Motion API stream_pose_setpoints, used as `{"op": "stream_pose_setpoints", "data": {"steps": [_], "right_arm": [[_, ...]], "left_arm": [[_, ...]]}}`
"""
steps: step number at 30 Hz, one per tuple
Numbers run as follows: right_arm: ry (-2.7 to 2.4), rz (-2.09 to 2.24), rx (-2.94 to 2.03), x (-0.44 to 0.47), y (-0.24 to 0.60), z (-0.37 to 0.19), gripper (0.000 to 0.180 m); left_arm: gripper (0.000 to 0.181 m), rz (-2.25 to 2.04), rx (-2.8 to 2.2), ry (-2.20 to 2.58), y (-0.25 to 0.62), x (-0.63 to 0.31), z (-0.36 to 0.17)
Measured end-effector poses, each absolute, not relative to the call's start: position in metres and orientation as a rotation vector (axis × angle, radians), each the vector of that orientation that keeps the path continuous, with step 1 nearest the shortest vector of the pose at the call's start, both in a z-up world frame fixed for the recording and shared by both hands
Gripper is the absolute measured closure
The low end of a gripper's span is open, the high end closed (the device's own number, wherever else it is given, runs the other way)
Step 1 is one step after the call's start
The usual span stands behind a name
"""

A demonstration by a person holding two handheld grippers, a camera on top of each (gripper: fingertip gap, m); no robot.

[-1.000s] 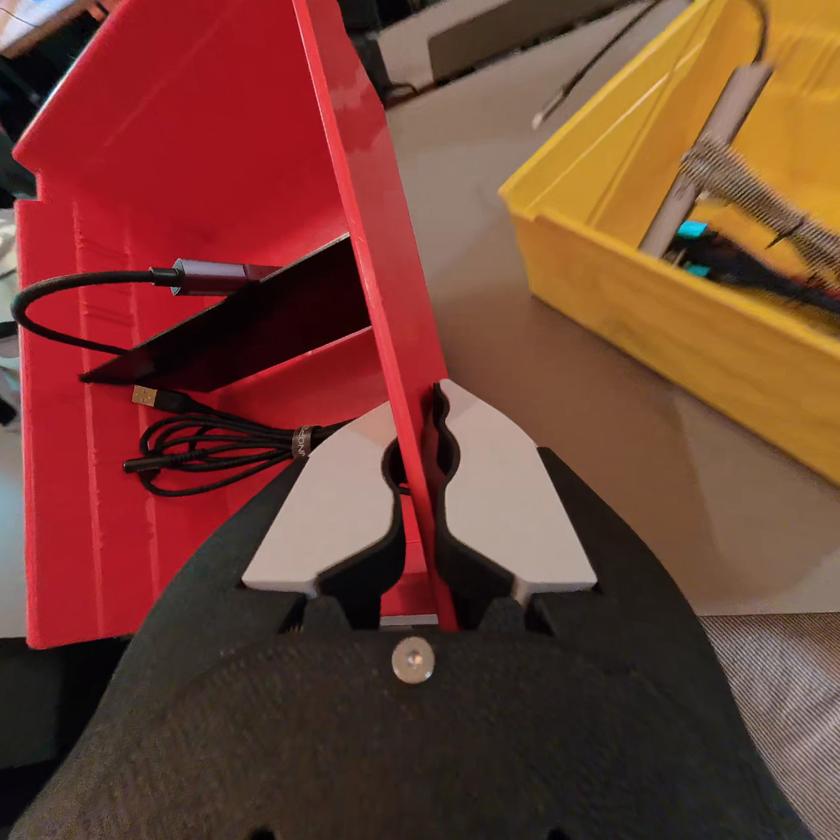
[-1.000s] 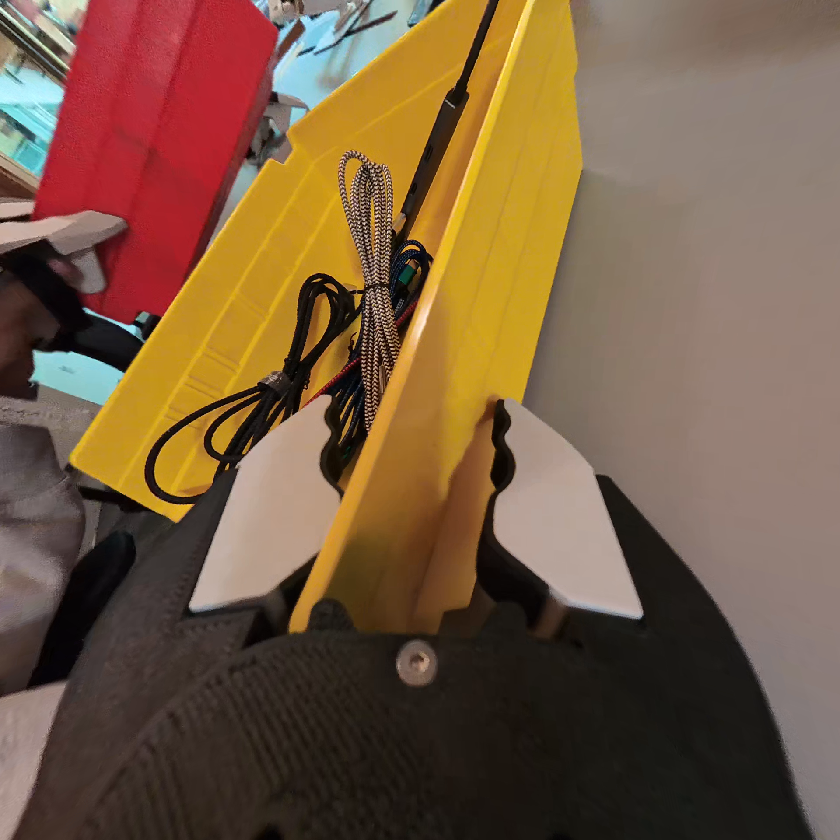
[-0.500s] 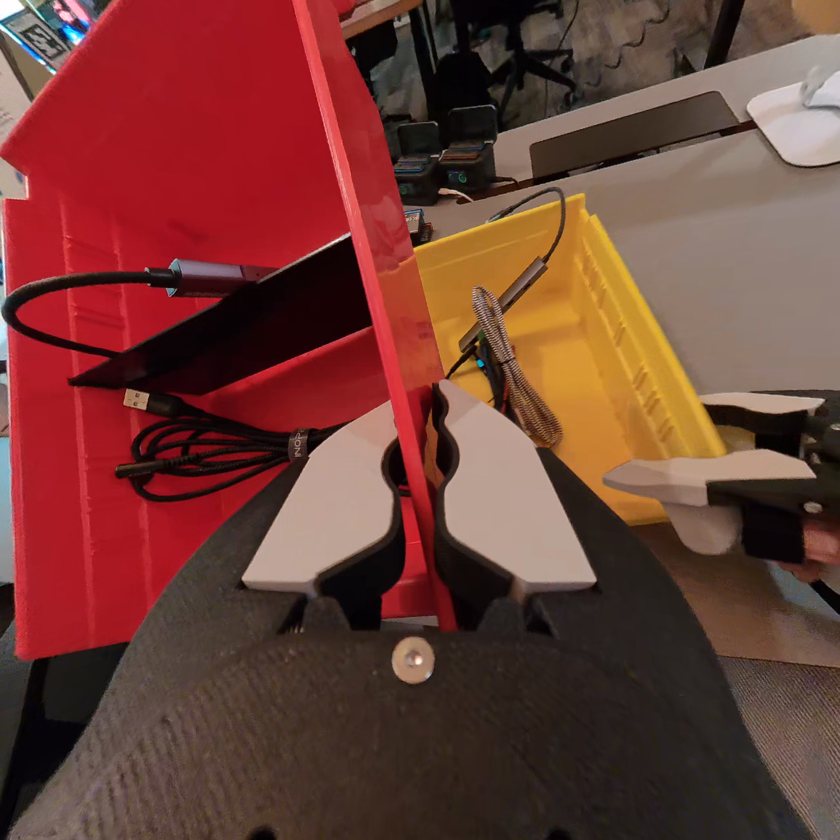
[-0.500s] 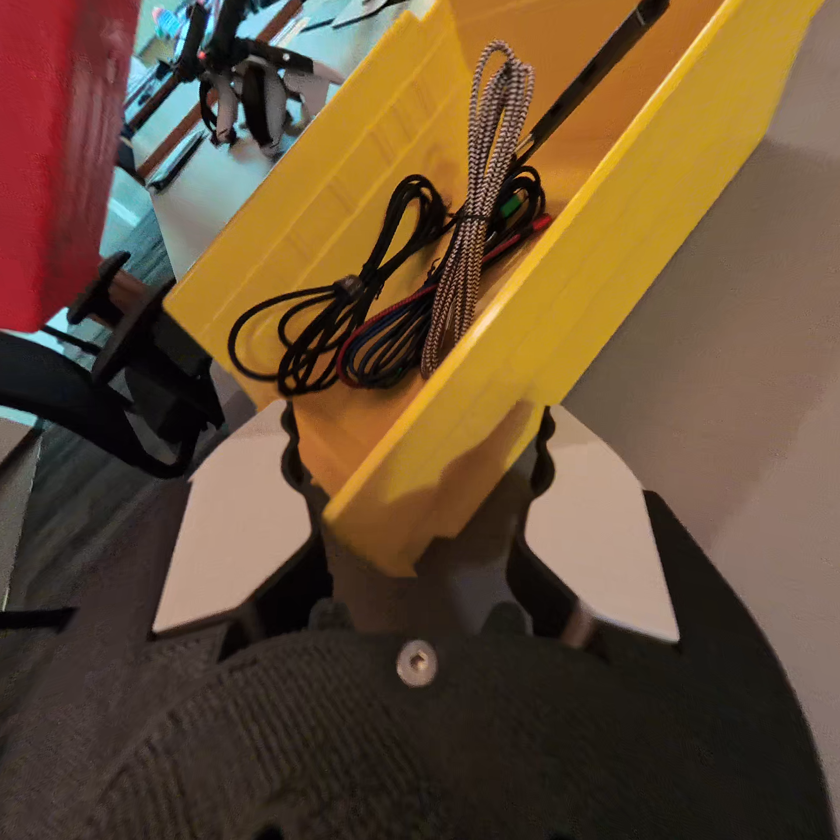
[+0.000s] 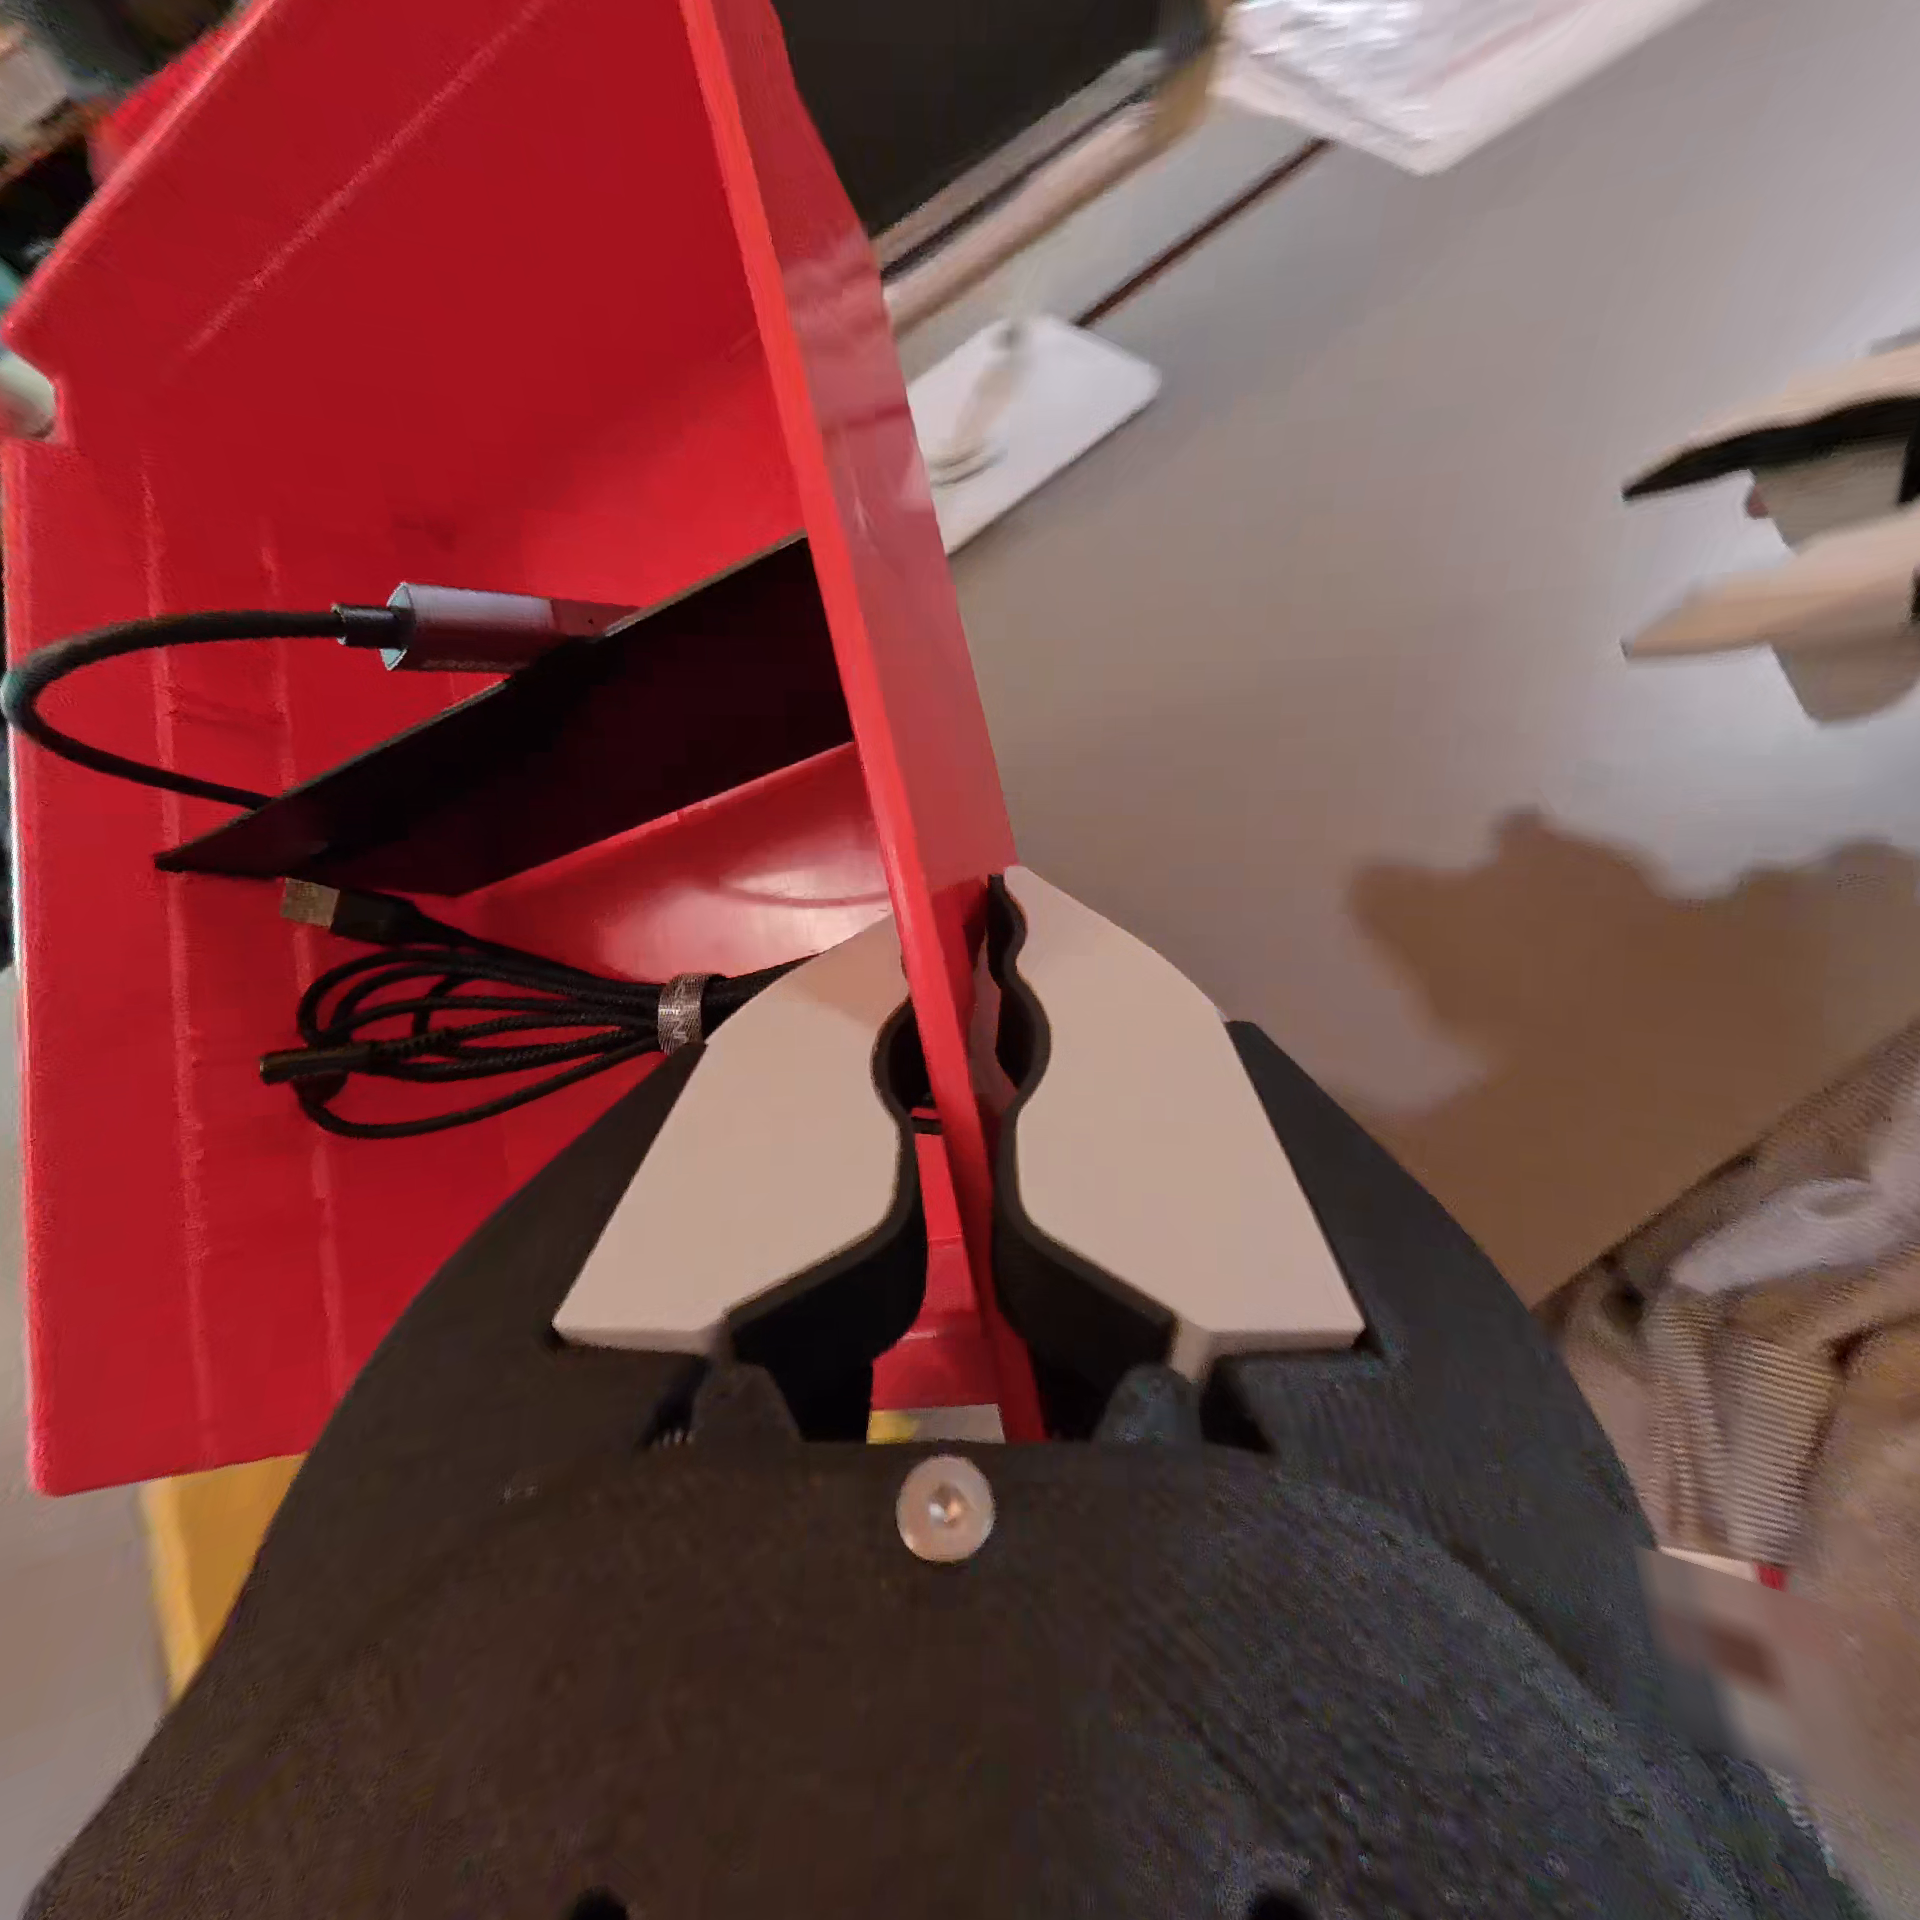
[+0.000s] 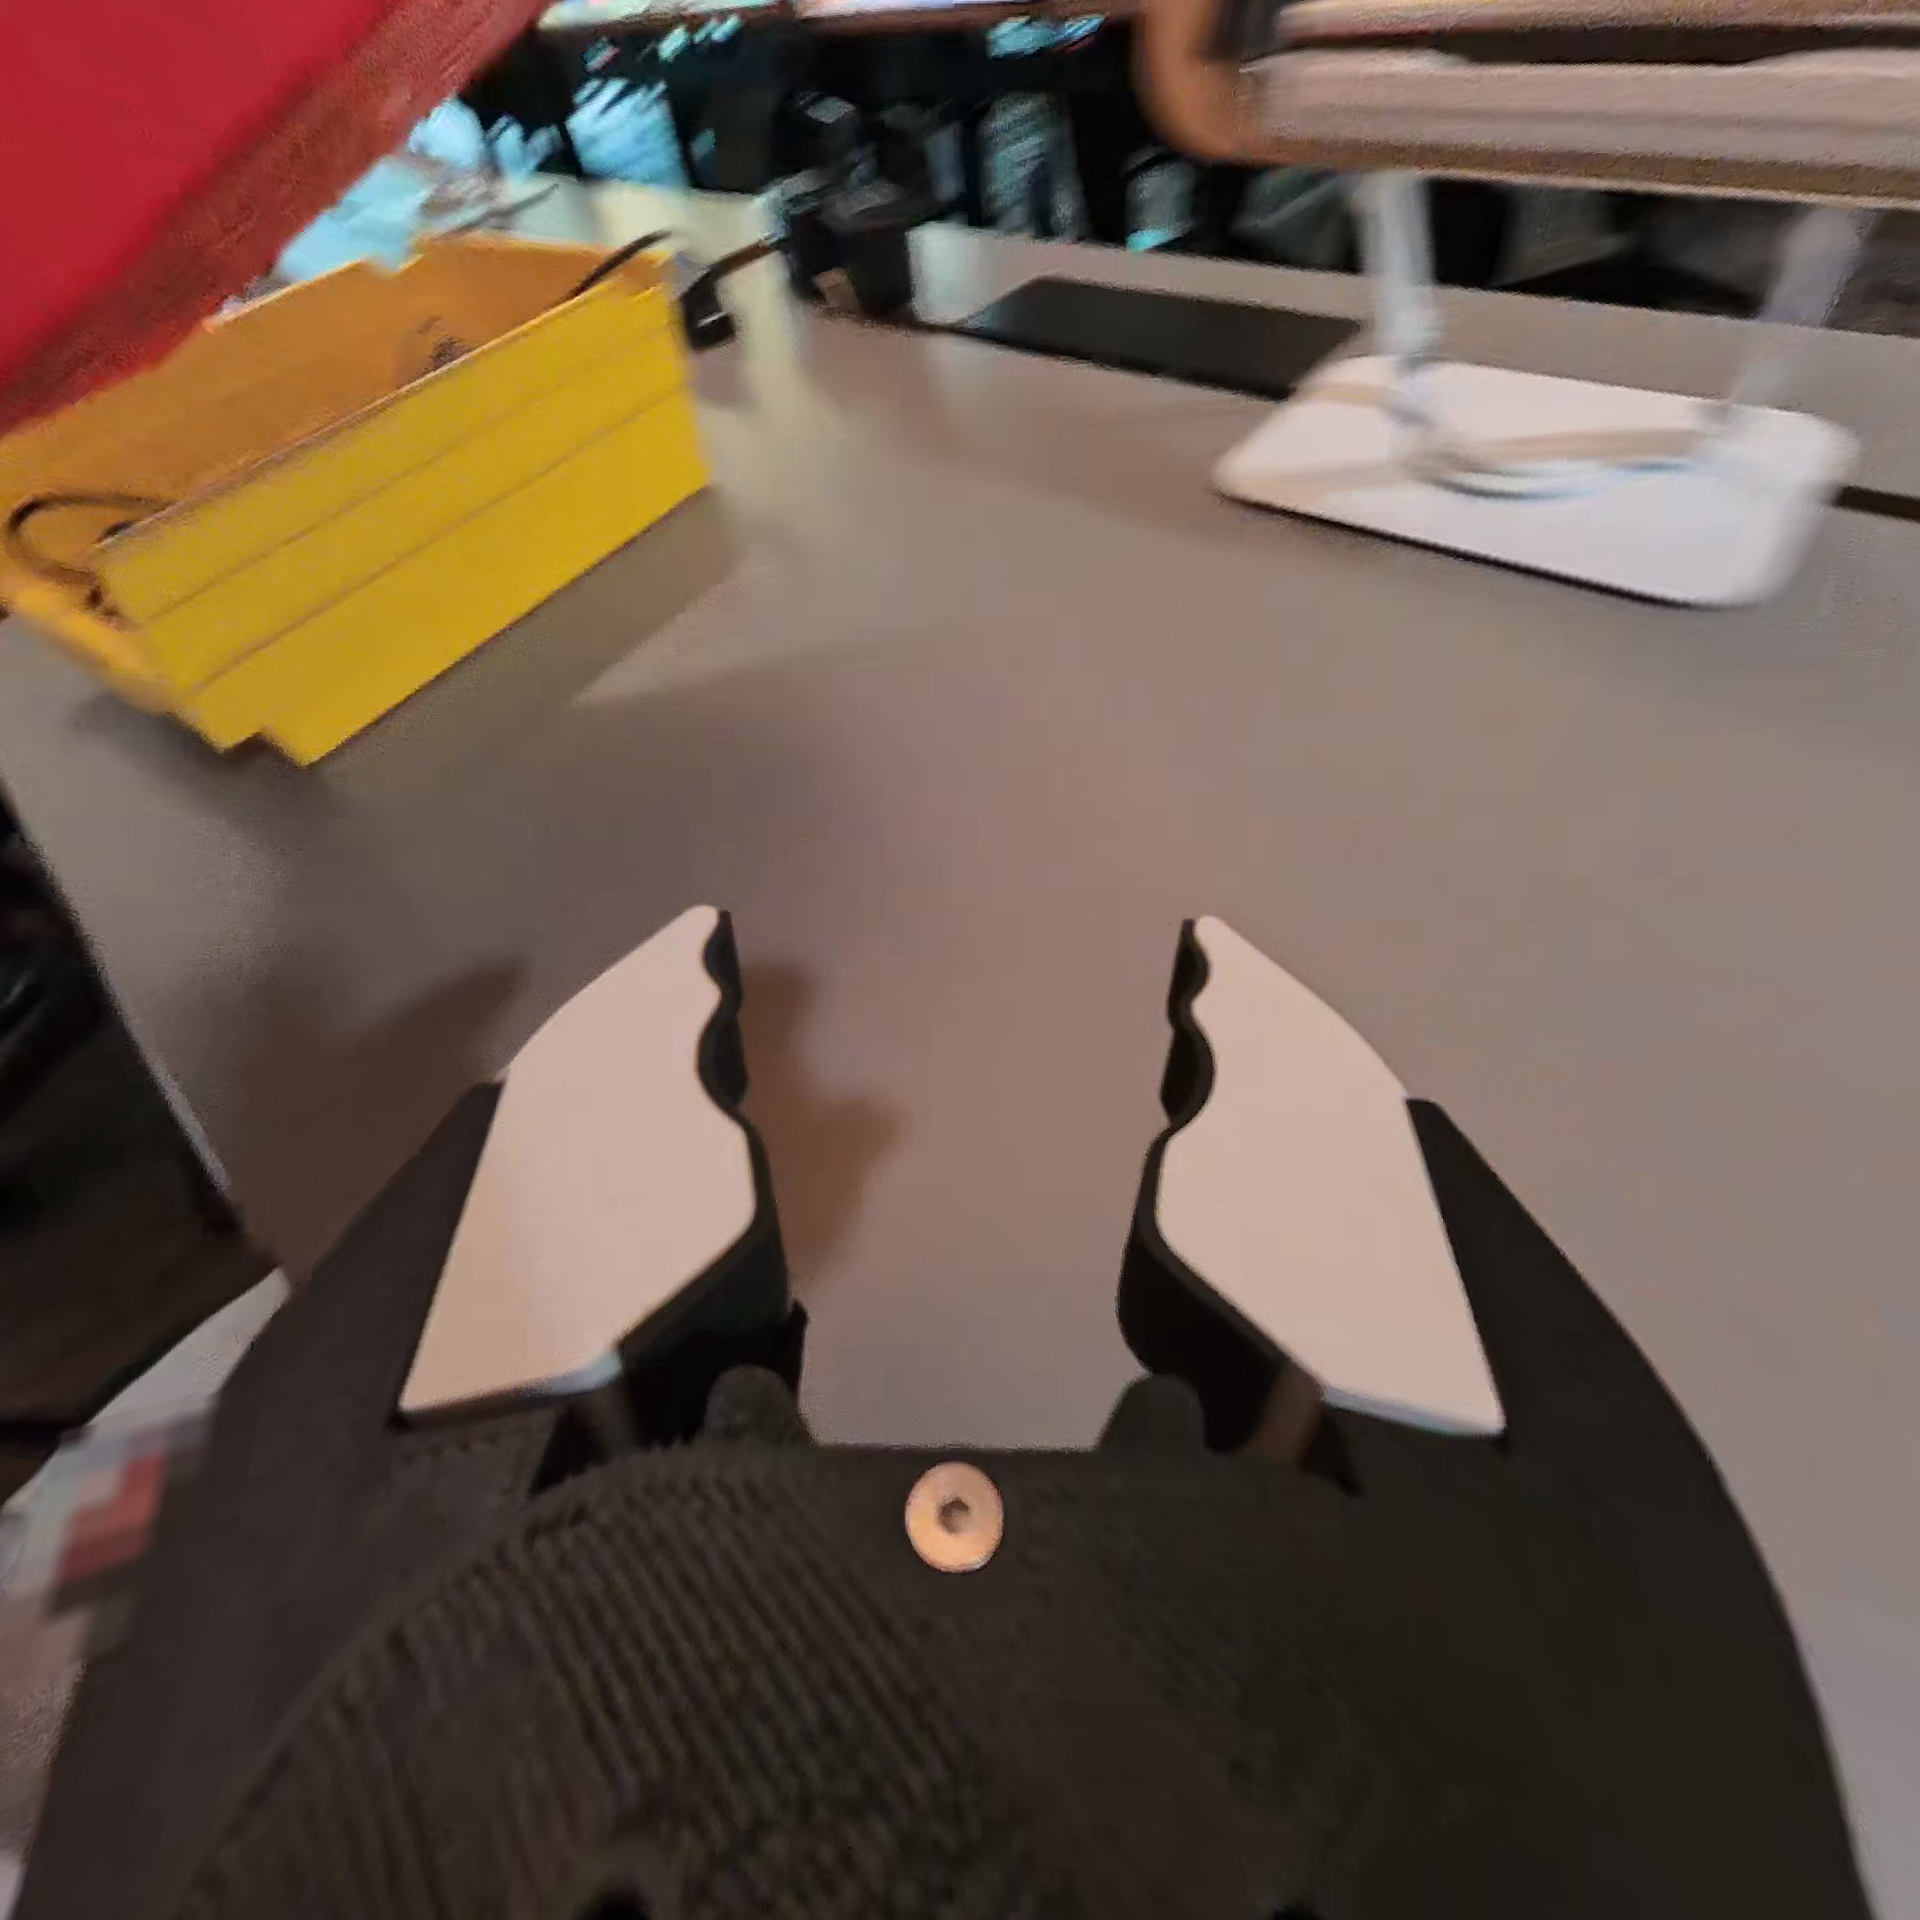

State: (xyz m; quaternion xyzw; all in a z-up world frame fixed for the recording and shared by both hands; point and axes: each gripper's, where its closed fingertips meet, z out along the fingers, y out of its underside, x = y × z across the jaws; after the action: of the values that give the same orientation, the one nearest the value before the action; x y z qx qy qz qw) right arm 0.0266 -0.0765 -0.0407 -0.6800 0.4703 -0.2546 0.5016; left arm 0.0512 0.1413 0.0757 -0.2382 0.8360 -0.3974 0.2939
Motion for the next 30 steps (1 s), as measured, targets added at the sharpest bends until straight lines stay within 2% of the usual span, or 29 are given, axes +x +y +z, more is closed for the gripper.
{"op": "stream_pose_setpoints", "data": {"steps": [3,7,12,19,23,27,30], "right_arm": [[1.248,-0.612,-1.401,-0.003,-0.155,-0.032,0.114],[1.284,-0.52,-1.124,-0.029,-0.211,-0.019,0.115],[1.342,-0.516,-1.158,-0.047,-0.224,-0.042,0.116],[1.403,-0.619,-1.285,-0.074,-0.231,-0.061,0.114],[1.456,-0.612,-1.286,-0.08,-0.237,-0.071,0.114],[1.485,-0.611,-1.249,-0.081,-0.244,-0.072,0.114],[1.49,-0.609,-1.265,-0.08,-0.244,-0.075,0.114]], "left_arm": [[0.17,-1.07,-0.495,2.337,0.061,0.029,0.048],[0.17,-1.057,-0.312,2.508,-0.018,0.008,-0.004],[0.171,-1.057,-0.216,2.665,-0.075,-0.006,-0.048],[0.171,-0.994,-0.079,2.595,-0.113,0.006,-0.082],[0.157,-1.132,-0.033,2.535,-0.127,0.006,-0.074],[0.143,-1.489,-0.135,2.606,-0.131,-0.001,-0.045],[0.123,-1.758,-0.335,2.549,-0.115,0.019,-0.01]]}}
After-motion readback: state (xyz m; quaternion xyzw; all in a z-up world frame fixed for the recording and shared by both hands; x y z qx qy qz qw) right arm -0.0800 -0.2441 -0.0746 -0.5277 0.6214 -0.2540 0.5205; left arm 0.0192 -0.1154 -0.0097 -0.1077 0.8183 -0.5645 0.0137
